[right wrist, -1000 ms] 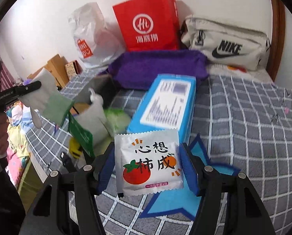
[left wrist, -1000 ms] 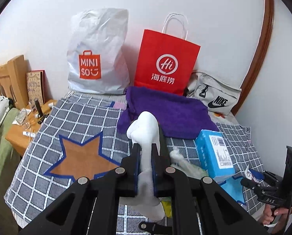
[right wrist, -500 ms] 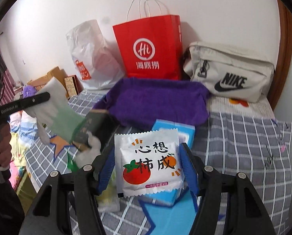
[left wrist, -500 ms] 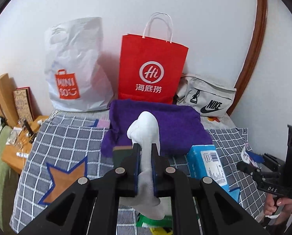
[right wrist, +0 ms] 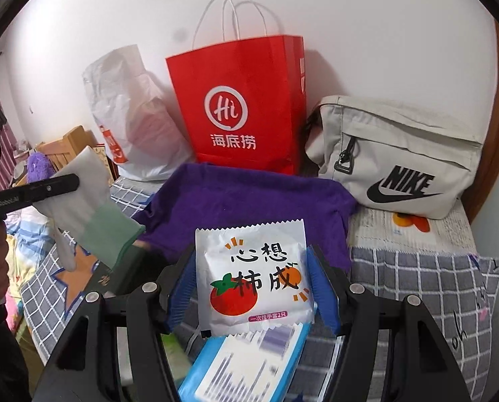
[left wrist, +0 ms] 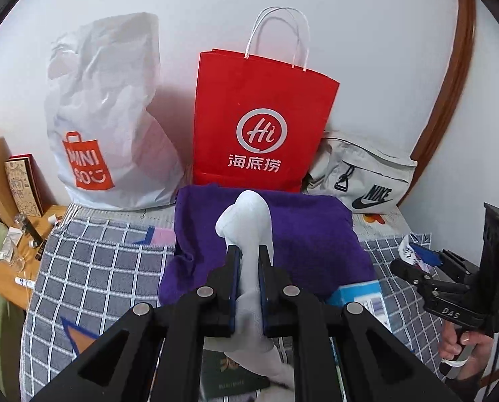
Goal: Organize soft objects
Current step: 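Carry the glove and the snack packet over the purple towel with both tools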
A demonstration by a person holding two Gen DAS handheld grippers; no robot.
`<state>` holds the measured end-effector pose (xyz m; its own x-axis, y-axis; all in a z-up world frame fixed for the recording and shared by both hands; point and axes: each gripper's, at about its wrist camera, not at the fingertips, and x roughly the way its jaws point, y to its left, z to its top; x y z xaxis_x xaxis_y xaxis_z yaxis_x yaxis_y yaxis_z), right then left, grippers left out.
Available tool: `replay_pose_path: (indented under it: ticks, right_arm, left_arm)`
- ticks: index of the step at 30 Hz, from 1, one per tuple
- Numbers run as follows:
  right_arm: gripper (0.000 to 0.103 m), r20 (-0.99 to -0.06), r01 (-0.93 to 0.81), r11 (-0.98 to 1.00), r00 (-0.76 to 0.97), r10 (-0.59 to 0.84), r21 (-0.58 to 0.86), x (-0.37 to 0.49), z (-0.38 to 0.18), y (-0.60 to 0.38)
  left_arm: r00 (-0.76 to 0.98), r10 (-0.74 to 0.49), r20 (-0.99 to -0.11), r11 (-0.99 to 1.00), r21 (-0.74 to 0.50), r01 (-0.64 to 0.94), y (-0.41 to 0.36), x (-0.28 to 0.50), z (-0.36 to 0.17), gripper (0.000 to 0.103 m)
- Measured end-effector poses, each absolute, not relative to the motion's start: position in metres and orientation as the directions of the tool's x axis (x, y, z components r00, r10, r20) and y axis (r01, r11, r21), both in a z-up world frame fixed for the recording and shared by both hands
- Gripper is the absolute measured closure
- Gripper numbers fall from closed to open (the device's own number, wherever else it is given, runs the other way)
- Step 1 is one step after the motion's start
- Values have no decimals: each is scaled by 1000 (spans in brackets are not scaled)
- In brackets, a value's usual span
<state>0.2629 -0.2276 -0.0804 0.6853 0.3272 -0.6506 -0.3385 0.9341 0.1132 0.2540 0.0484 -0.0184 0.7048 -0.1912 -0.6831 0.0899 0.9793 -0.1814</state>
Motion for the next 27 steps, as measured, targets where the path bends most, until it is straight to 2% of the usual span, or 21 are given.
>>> replay_pose_path:
  ticks: [9, 16, 22, 27]
  right_arm:
    - [40, -695, -351, 934, 656, 293, 62, 317, -103, -223]
    - [40, -723, -332, 939, 628, 288, 86, 356, -118, -227]
    - [40, -749, -333, 939, 598, 284, 90, 381, -131, -226]
    - [40, -773, -349, 933, 569, 282, 83, 395, -145, -221]
  left_arm:
    - [678, -206, -705, 974, -217, 70, 46, 312, -44, 93]
    - [639, -221, -737, 972, -222, 80, 35, 353, -67, 93]
    - [602, -291, -744, 950, -299, 90, 34, 388, -84, 93]
    - [566, -270, -779, 959, -272, 83, 33, 414, -103, 93]
